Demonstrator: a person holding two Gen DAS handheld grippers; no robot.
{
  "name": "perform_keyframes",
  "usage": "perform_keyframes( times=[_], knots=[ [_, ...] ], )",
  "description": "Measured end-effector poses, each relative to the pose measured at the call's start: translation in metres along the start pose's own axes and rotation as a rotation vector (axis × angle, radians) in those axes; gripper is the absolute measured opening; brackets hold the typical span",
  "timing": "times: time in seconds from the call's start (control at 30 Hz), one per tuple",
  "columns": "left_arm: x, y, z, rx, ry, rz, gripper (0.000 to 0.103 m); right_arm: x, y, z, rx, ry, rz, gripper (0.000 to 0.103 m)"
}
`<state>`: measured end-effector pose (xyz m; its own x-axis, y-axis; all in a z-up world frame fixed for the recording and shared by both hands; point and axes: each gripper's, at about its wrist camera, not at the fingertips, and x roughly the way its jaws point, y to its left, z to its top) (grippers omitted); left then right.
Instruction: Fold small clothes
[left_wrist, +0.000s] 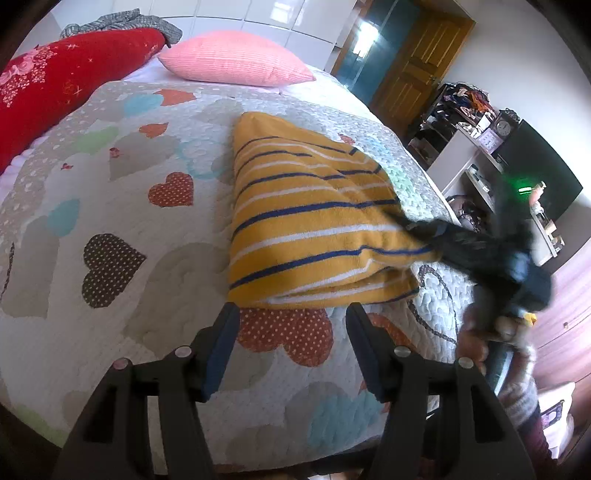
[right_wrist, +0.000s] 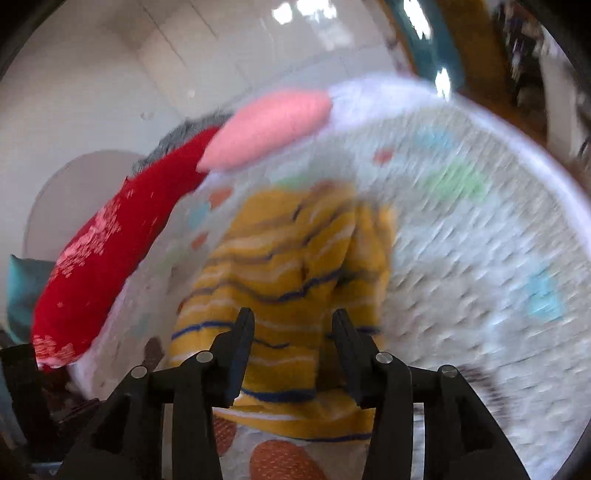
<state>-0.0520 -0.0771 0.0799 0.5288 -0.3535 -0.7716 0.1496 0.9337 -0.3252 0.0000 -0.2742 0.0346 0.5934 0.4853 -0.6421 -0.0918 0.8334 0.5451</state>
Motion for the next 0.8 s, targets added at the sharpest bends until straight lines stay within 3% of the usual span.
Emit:
perform_keyframes(
  times=[0.07,0.13,0.2,0.3,0.5,0.8],
  knots=[
    [-0.003,0.002,-0.001,-0.006,-0.003,0.002,0.059,0.008,-0.015,-0.004,0.066,0.017,0.066,0.013],
    [-0.005,0.004,-0.001,-0.010,-0.007,0.004,0.059,-0.007,-0.031,-0.010,0.156,-0.030,0.195,0.011],
    [-0.005,0.005,-0.001,-0.014,-0.007,0.003,0.061,-0.029,-0.039,-0.019,0.166,-0.089,0.208,0.009],
    [0.002,0.006,-0.002,-0.021,0.003,0.000,0.061,-0.043,-0.051,-0.037,0.190,-0.100,0.169,0.008],
    [0.018,-0.002,-0.007,-0.002,0.047,-0.010,0.061,-0.030,-0.066,-0.059,0.219,-0.064,0.115,0.008],
    [0.022,0.000,-0.015,0.021,0.065,0.027,0.063,-0.025,-0.039,-0.060,0.074,-0.099,-0.042,0.008]
  ],
)
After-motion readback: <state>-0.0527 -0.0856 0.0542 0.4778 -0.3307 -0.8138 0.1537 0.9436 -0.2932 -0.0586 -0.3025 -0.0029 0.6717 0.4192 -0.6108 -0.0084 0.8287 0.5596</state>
